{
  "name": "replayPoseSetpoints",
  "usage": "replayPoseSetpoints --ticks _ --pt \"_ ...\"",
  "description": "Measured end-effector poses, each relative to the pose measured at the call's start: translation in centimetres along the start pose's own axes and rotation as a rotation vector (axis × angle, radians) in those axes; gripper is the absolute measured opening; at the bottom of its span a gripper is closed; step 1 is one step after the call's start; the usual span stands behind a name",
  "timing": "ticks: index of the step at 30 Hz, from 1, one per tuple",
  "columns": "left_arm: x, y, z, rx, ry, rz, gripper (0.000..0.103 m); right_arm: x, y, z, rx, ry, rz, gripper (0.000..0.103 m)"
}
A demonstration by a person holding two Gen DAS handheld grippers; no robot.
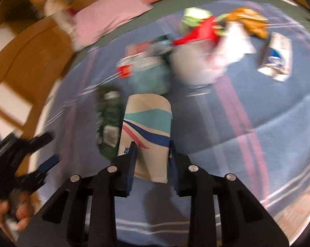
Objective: Collect trash
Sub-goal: 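Grasp the paper cup with the right gripper while the left gripper grasps the green wafer packet, then drop the paper cup and wafer packet into the basket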
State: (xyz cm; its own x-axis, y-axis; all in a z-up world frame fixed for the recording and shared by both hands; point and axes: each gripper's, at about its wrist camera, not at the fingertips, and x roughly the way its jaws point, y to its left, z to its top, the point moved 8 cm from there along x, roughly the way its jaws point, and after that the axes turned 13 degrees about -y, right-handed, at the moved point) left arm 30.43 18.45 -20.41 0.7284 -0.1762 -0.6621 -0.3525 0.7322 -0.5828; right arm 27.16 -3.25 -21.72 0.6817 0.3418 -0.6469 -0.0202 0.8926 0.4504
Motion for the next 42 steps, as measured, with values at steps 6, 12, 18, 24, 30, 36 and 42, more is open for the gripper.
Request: replayPoseSetpoints --ticks 6,12,18,24,30,36,42 --pt "2.0 -1.1 0.1 0.023 -0.005 -0.026 0.084 -2.4 0.1 0.6 -0.029 -0.061 -0.029 0.023" --pt "5.2 -3.9 -2.2 0.166 0.052 -0.046 0.084 -6.1 -3.7 2.1 -0.026 -0.140 -0.134 0.023" --pt "8.3 -5.2 -5.0 0.349 0.174 0.050 0.079 -8.6 -6.2 1.3 0.010 -0.142 -0.145 0.023" --pt "8.3 -5.0 -4.1 0.356 0.132 0.033 0.028 -10.8 -6.6 1.7 0.027 -0.177 -0.140 0.023" --pt "3.0 -6.3 -2.1 0.366 -0.009 -0.059 0.024 -14.7 -7.1 2.6 0.020 -0.242 -0.142 0.023" --pt "-3.5 -10.5 -2.7 0.449 -0.072 -0.198 0.023 -18.9 -8.2 3.2 -0.004 -0.294 -0.167 0.023" --pt "-9.2 -15.4 -10.0 0.593 -0.040 -0.497 0.023 -23.6 -10.9 2.2 -0.068 -0.305 -0.268 0.023"
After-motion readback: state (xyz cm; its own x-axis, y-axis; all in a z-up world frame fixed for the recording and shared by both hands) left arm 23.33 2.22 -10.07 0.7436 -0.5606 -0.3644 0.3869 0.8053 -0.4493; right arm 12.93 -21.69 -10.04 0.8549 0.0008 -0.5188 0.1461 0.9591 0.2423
